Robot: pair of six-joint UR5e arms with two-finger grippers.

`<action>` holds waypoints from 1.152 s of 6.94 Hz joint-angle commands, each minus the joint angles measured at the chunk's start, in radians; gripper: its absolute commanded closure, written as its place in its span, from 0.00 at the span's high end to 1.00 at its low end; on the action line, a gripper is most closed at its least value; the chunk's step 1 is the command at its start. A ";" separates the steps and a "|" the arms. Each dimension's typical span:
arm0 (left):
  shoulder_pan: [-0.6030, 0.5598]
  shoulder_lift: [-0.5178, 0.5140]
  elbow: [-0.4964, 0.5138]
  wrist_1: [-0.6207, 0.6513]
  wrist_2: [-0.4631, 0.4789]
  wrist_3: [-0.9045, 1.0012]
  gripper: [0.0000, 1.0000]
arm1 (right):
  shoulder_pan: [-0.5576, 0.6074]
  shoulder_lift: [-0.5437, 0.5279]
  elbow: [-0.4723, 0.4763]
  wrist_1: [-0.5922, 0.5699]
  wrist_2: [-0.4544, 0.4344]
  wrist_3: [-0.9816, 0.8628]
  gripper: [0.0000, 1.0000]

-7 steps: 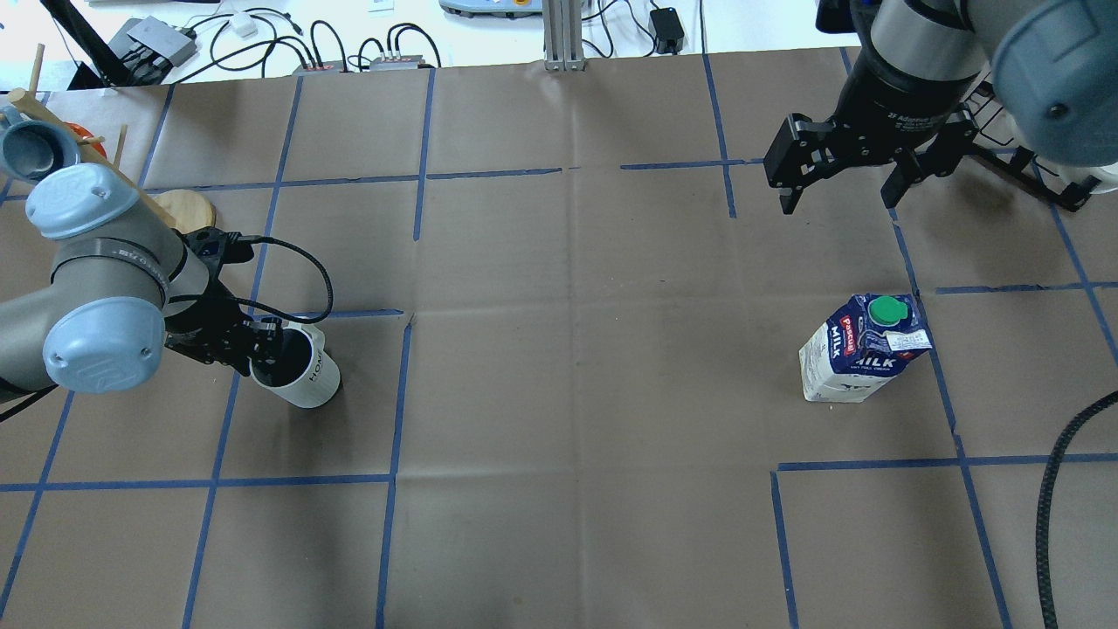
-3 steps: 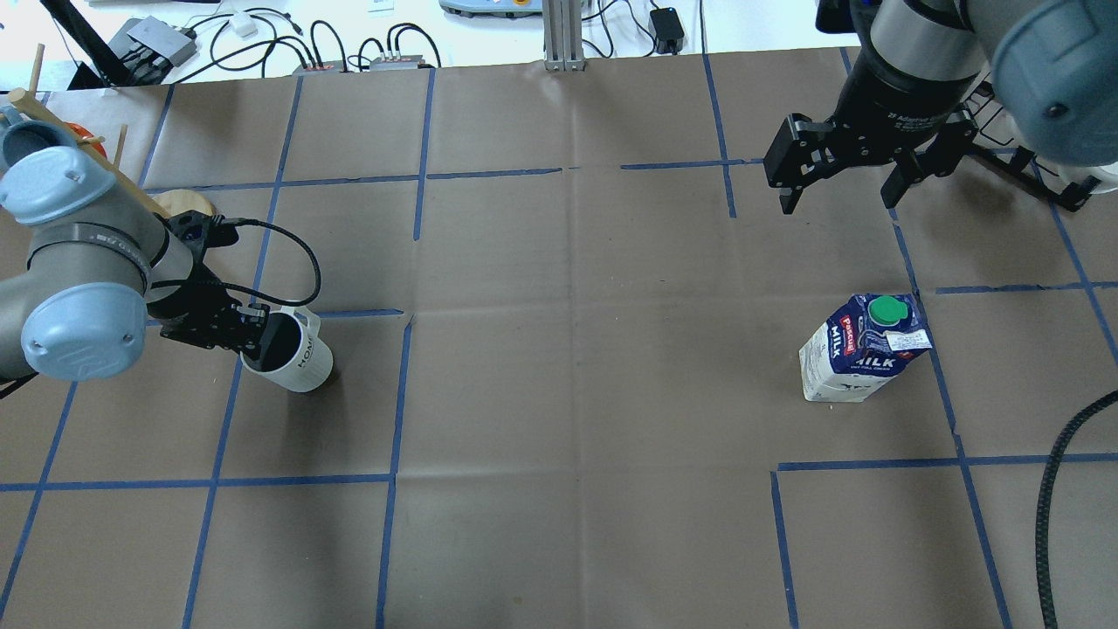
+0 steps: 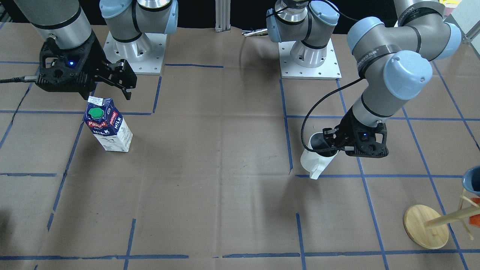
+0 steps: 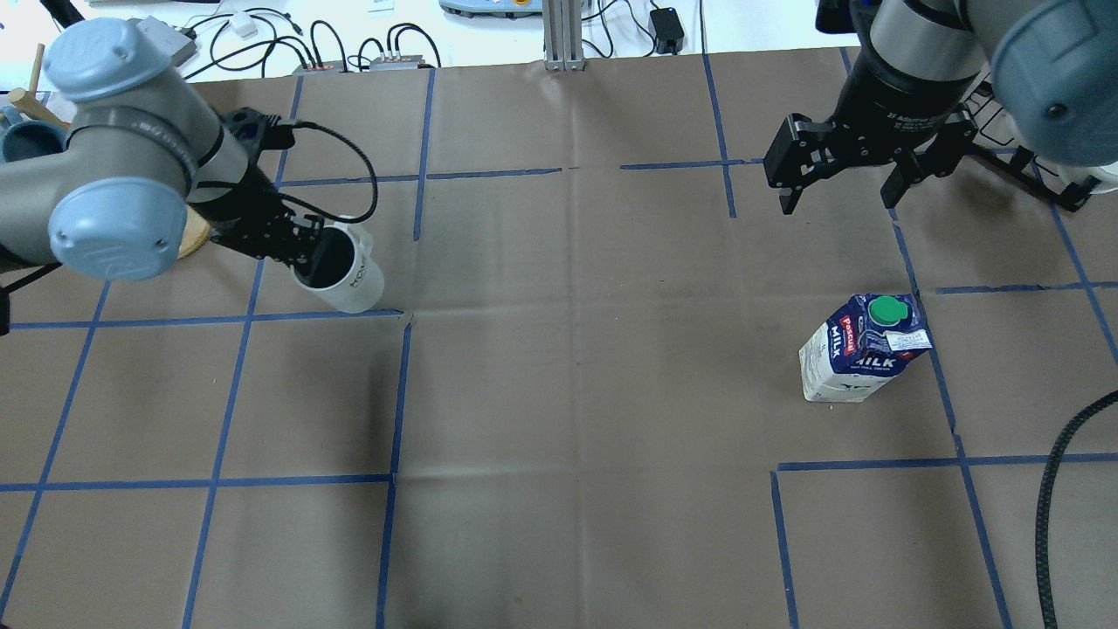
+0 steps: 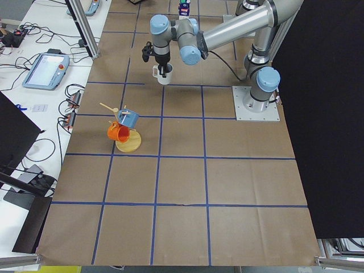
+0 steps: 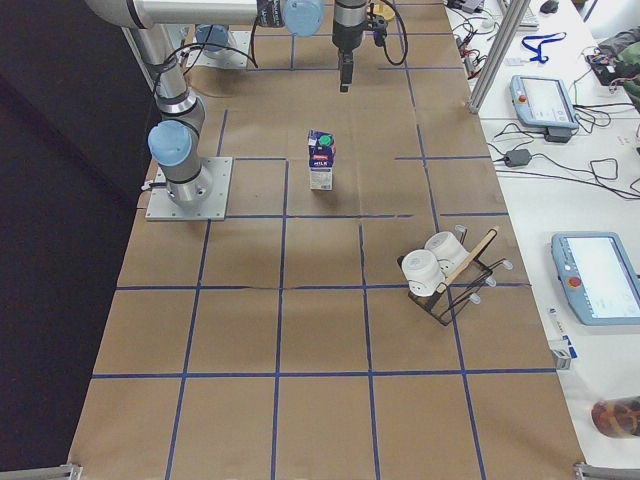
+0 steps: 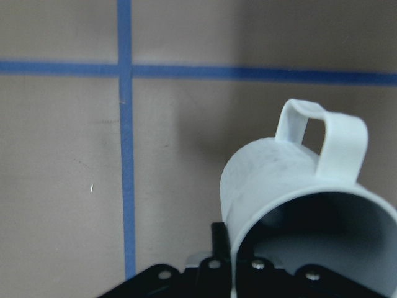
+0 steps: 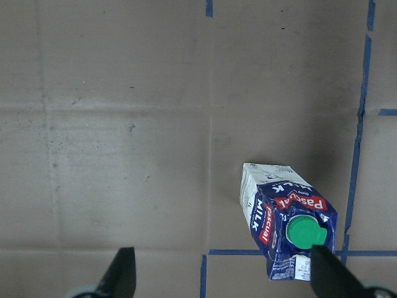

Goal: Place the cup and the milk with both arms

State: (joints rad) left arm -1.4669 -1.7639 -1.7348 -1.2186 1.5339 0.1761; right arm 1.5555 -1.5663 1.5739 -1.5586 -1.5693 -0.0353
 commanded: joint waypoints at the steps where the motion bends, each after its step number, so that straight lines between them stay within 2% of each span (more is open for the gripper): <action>1: -0.151 -0.165 0.220 -0.018 0.000 -0.122 0.00 | 0.000 -0.001 0.000 0.000 0.000 0.000 1.00; 3: -0.196 -0.309 0.348 -0.021 -0.047 -0.168 0.00 | 0.000 0.000 0.000 0.000 0.000 0.000 1.00; 6: -0.219 -0.390 0.376 -0.018 -0.054 -0.251 0.00 | 0.000 0.000 0.000 0.000 0.000 0.000 1.00; 8: -0.249 -0.439 0.435 -0.016 -0.054 -0.273 0.00 | 0.000 -0.001 0.000 0.000 0.000 0.000 1.00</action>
State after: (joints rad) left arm -1.6974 -2.1704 -1.3379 -1.2356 1.4804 -0.0788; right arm 1.5554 -1.5664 1.5738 -1.5585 -1.5693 -0.0353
